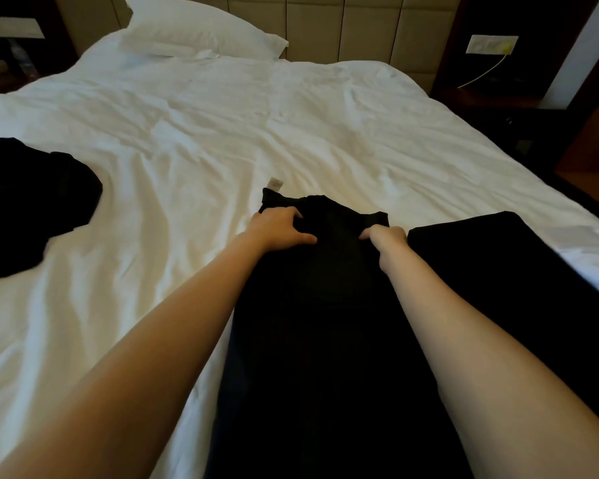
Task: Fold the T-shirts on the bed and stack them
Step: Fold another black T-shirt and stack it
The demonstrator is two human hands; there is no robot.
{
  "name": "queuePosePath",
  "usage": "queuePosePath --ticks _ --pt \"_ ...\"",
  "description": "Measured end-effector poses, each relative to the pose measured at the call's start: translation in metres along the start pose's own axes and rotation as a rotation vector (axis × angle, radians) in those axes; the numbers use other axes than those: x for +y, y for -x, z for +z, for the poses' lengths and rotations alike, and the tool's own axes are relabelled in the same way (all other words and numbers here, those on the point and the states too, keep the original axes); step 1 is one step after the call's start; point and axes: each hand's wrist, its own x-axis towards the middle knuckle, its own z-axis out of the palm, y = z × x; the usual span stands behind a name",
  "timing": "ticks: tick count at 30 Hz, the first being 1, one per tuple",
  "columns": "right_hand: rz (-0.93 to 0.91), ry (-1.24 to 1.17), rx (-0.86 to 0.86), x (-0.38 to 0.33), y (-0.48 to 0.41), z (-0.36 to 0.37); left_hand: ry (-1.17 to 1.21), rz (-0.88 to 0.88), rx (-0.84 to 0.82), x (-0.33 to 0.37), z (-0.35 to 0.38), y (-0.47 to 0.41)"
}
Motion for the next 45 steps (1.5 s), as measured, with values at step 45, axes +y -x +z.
queuePosePath --ticks 45 --pt "-0.314 -0.327 -0.323 -0.008 0.102 -0.059 1.008 -0.026 0.313 -0.013 -0.054 0.116"
